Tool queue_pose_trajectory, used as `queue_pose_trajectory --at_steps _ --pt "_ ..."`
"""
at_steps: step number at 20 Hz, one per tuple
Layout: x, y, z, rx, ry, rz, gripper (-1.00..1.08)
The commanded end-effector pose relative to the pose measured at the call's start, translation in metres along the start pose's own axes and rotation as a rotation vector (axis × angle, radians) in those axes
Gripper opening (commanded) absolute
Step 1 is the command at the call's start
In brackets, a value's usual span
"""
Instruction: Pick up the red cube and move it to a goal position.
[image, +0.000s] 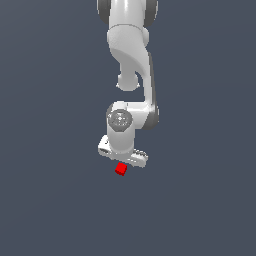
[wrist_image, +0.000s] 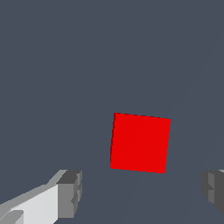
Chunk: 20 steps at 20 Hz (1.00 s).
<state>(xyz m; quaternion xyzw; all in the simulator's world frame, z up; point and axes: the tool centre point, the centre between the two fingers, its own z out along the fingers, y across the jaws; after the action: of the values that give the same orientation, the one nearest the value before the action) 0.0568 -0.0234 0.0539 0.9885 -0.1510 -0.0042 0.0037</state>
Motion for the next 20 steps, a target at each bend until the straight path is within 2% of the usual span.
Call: queue_pose_trajectory --at_steps 1,9,18,19,20 --pt "0.008 0.0 0.013 0.003 0.003 0.039 1.0" --pt "0.023 0.0 0.034 0.009 0.007 0.105 1.0" --pt "0.024 0.0 0.034 0.009 0.007 0.105 1.0" --pt "0.024 0.0 0.034 0.009 0.007 0.105 -1.0" --pt "0.024 0.0 0.034 0.009 0.007 0.105 -1.0"
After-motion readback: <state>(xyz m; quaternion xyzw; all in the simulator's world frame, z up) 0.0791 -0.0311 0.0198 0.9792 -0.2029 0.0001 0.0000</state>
